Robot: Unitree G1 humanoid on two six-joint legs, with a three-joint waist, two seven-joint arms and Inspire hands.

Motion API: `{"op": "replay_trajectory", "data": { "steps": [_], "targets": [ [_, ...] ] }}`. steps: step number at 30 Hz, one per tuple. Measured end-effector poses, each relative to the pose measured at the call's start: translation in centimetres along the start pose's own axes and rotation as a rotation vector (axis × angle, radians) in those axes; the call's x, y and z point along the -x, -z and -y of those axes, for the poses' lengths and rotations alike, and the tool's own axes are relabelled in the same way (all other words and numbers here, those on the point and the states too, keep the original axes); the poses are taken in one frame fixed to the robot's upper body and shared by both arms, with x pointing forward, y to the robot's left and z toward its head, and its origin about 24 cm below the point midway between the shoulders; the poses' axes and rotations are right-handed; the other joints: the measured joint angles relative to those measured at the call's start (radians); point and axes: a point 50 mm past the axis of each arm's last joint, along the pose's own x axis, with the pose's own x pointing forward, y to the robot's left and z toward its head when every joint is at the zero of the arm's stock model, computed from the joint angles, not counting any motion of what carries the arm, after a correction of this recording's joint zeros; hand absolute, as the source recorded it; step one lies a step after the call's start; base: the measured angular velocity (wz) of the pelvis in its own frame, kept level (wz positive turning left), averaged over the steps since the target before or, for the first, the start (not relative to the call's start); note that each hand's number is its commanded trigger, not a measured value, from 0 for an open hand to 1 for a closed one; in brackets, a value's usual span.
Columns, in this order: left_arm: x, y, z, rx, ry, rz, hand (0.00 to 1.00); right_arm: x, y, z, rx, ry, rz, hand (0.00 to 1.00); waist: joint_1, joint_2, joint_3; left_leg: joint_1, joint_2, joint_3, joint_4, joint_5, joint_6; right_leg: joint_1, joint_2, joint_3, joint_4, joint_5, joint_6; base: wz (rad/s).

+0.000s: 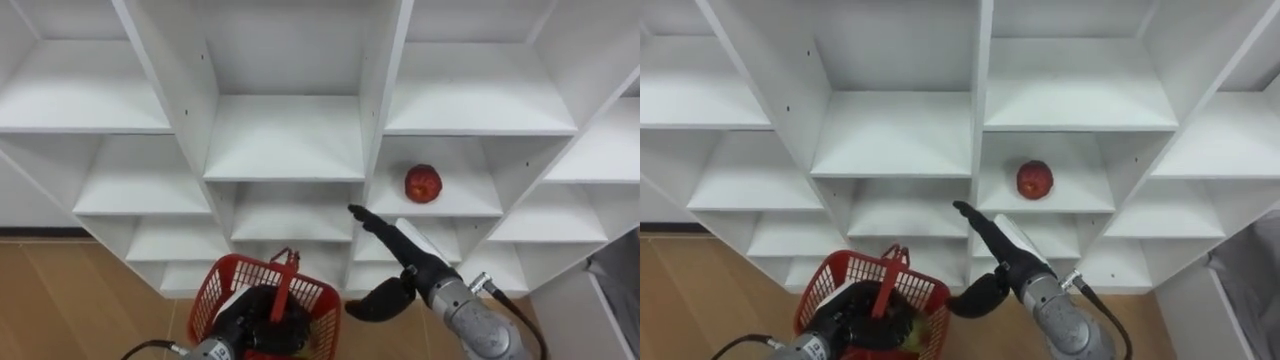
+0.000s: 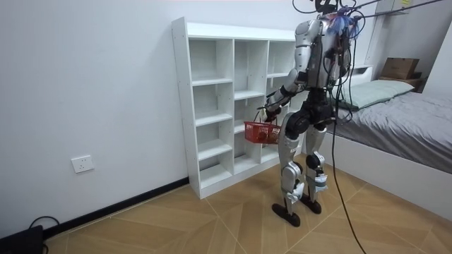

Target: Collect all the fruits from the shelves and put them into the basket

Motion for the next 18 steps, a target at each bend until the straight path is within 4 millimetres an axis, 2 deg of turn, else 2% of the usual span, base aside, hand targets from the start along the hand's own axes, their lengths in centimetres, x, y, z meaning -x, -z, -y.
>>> {"op": "replay_trajectory", "data": {
  "steps": [8,14,18],
  "targets": [
    [0.2,0.1,-0.4,-0.001,-0.022,-0.002,1.0,0.3,0.4,0.7,-0.018,0.048,-0.016,0.0,-0.004,0.007,-0.0009,0.052,0.001,0.007,0.0,-0.018,-0.002,0.041,0.001,0.001,-0.003,-0.011,0.002,-0.04],
    [0.3,-0.2,-0.2,-0.015,-0.027,0.014,1.0,0.3,0.4,0.8,-0.049,0.117,-0.013,0.0,-0.028,0.01,-0.0015,0.069,0.001,0.009,0.0,-0.023,-0.002,0.068,0.002,0.001,-0.016,-0.011,0.003,0.01],
    [0.2,-0.2,-0.1,-0.008,-0.033,0.017,1.0,0.9,1.2,1.4,-0.127,0.184,-0.033,0.0,-0.029,0.014,-0.0015,0.084,0.0,0.013,-0.004,-0.029,-0.002,0.077,0.006,0.022,-0.017,-0.014,0.006,-0.06]
  ]
}}
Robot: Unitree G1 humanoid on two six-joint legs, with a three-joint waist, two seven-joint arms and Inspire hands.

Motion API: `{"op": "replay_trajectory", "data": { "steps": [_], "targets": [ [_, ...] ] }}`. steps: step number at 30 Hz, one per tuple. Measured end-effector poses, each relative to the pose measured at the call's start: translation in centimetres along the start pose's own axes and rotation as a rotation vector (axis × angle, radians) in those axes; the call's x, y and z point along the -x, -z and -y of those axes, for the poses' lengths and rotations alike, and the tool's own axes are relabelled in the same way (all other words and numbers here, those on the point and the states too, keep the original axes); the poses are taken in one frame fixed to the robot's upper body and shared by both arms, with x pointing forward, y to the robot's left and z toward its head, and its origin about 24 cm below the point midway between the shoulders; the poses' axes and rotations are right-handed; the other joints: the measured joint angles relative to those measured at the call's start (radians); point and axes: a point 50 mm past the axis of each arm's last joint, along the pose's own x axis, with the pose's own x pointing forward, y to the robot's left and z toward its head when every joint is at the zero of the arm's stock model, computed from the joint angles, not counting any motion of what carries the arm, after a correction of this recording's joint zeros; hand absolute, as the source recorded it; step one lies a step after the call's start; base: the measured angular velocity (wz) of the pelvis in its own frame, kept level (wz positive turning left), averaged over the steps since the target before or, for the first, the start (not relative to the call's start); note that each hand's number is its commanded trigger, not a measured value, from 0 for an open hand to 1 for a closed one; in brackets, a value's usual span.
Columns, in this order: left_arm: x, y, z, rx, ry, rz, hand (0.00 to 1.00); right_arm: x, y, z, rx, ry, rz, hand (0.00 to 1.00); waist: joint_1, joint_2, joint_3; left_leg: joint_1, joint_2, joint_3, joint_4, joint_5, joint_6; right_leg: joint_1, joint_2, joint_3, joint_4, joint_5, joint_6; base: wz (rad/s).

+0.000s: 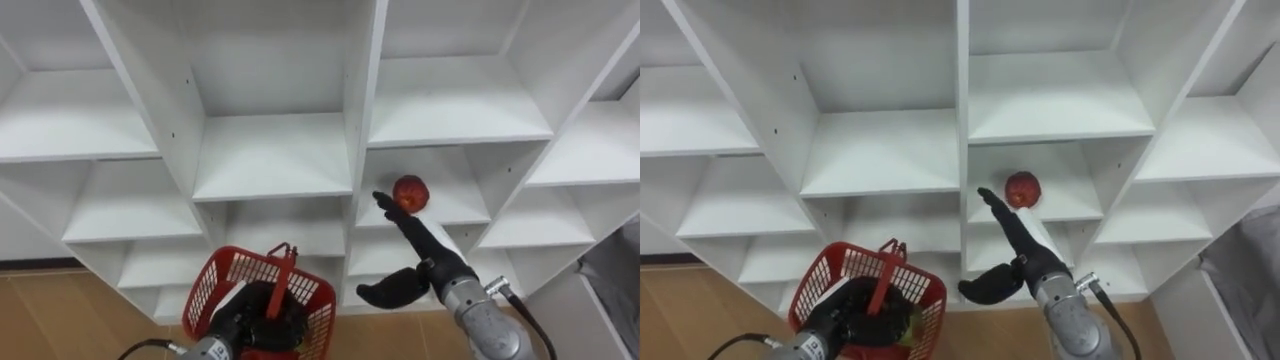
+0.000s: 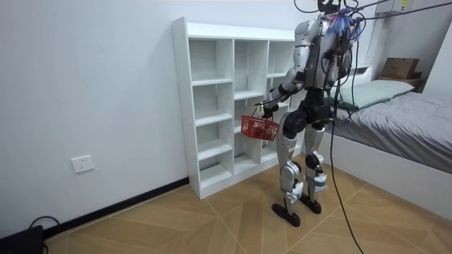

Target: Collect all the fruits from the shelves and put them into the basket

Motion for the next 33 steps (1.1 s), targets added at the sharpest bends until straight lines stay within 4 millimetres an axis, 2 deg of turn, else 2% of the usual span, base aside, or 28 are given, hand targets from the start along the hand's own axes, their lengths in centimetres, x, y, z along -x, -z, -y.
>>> {"op": "replay_trajectory", "data": {
  "steps": [5,8,12,16,22,33],
  "targets": [
    [0.0,0.0,0.0,0.003,0.003,-0.001,1.0,0.1,0.2,0.8,-0.043,0.069,-0.005,0.0,-0.007,0.004,0.0021,0.012,-0.001,0.004,-0.002,-0.005,0.0,0.009,0.001,0.006,0.0,-0.002,0.001,-0.04],
    [0.3,-0.2,-0.2,0.022,-0.003,0.02,1.0,0.1,-0.3,1.5,-0.052,0.112,0.015,0.0,-0.024,0.004,0.0019,0.013,-0.001,0.004,-0.001,-0.006,0.0,0.009,0.001,0.007,0.001,-0.004,0.002,0.0],
    [0.4,-0.6,-0.5,0.027,-0.014,0.039,1.0,0.6,-0.8,2.7,-0.071,0.218,0.045,0.0,-0.029,0.003,0.0021,0.015,-0.001,0.005,-0.002,-0.006,0.0,0.014,0.001,0.009,0.001,-0.004,0.002,0.0],
    [0.4,-0.6,-0.5,0.028,-0.017,0.042,1.0,1.0,-0.4,3.4,-0.095,0.288,0.041,0.0,-0.031,-0.002,0.004,0.02,-0.001,0.008,-0.003,-0.006,0.0,0.014,0.001,0.012,0.002,-0.005,0.002,-0.01],
    [0.5,-0.7,-1.1,0.033,-0.04,0.047,1.0,1.3,-0.1,3.7,-0.142,0.341,0.029,0.0,-0.036,-0.017,0.0054,0.022,0.0,0.007,-0.007,-0.006,0.0,0.013,0.001,0.008,0.002,-0.007,0.001,0.0],
    [0.6,-0.6,-1.3,0.042,-0.05,0.047,1.0,1.4,0.0,3.9,-0.149,0.377,0.024,0.0,-0.035,-0.023,0.0038,0.022,-0.001,0.007,-0.007,-0.006,0.0,0.014,0.0,0.009,0.002,-0.008,0.002,0.0]
  ]
}}
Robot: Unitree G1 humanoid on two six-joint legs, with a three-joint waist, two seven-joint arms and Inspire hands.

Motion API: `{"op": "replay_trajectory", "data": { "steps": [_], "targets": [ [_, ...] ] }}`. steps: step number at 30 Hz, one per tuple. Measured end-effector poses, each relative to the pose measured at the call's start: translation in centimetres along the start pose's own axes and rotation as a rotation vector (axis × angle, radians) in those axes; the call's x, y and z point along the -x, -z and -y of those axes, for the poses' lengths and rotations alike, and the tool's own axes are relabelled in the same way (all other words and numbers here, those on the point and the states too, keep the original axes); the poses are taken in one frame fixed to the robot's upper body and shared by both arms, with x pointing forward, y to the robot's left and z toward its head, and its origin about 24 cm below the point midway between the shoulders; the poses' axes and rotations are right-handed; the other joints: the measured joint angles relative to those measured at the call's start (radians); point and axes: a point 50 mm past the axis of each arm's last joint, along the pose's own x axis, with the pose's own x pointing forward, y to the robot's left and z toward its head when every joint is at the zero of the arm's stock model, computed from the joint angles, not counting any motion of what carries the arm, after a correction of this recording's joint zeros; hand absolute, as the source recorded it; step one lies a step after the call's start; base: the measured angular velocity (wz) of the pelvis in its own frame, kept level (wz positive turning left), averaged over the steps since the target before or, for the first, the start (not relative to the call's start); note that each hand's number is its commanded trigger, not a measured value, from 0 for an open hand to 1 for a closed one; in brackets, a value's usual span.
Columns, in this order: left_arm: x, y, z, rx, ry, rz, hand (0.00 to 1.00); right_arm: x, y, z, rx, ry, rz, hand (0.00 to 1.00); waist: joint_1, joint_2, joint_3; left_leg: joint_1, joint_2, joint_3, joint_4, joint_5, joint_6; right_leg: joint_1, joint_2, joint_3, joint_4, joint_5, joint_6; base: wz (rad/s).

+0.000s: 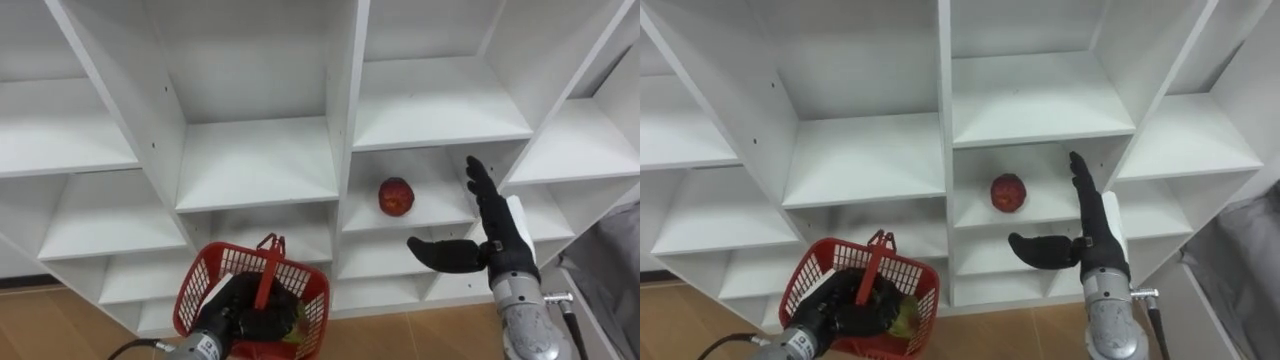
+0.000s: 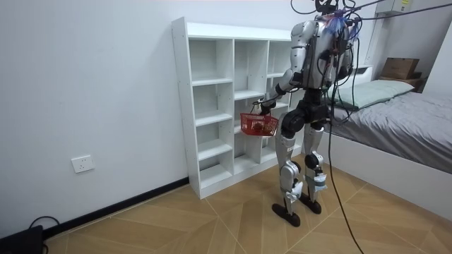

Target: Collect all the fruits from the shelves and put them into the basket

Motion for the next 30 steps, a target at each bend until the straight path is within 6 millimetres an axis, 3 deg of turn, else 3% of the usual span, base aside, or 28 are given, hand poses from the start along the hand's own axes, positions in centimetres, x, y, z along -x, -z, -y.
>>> {"op": "replay_trajectory", "data": {
  "steps": [7,14,19,26,30],
  "targets": [
    [0.1,0.2,-0.2,-0.003,-0.003,-0.008,1.0,0.3,1.2,-0.3,0.006,-0.018,-0.05,0.0,0.013,-0.02,-0.0074,0.009,0.0,-0.003,0.011,-0.005,-0.003,0.014,0.001,-0.007,0.001,-0.003,-0.002,0.01],
    [0.6,1.0,-0.3,-0.002,-0.011,-0.05,1.0,0.2,2.2,0.1,0.012,-0.03,-0.098,0.0,0.038,-0.027,-0.0044,-0.009,0.0,-0.007,0.018,-0.008,-0.003,-0.009,-0.002,-0.012,0.021,-0.012,-0.004,0.01],
    [0.7,0.9,-0.8,-0.023,-0.027,-0.05,1.0,-1.8,1.8,0.4,0.029,-0.03,-0.101,0.0,0.04,-0.036,-0.0006,-0.067,0.0,-0.035,0.047,-0.008,-0.002,-0.045,-0.006,-0.042,0.034,-0.012,-0.005,0.17],
    [0.5,0.7,-1.0,-0.028,-0.028,-0.048,1.0,-4.2,2.1,1.2,0.08,-0.006,-0.146,0.0,0.071,-0.029,-0.0004,-0.129,0.001,-0.05,0.055,-0.007,-0.003,-0.09,-0.008,-0.068,0.034,-0.011,-0.008,0.09],
    [0.4,1.3,-1.1,-0.009,-0.03,-0.075,1.0,-5.5,1.1,1.7,0.082,0.022,-0.12,0.0,0.076,-0.032,0.0012,-0.154,0.003,-0.057,0.056,-0.006,-0.003,-0.116,-0.01,-0.075,0.042,-0.011,-0.008,0.02]
  ]
}}
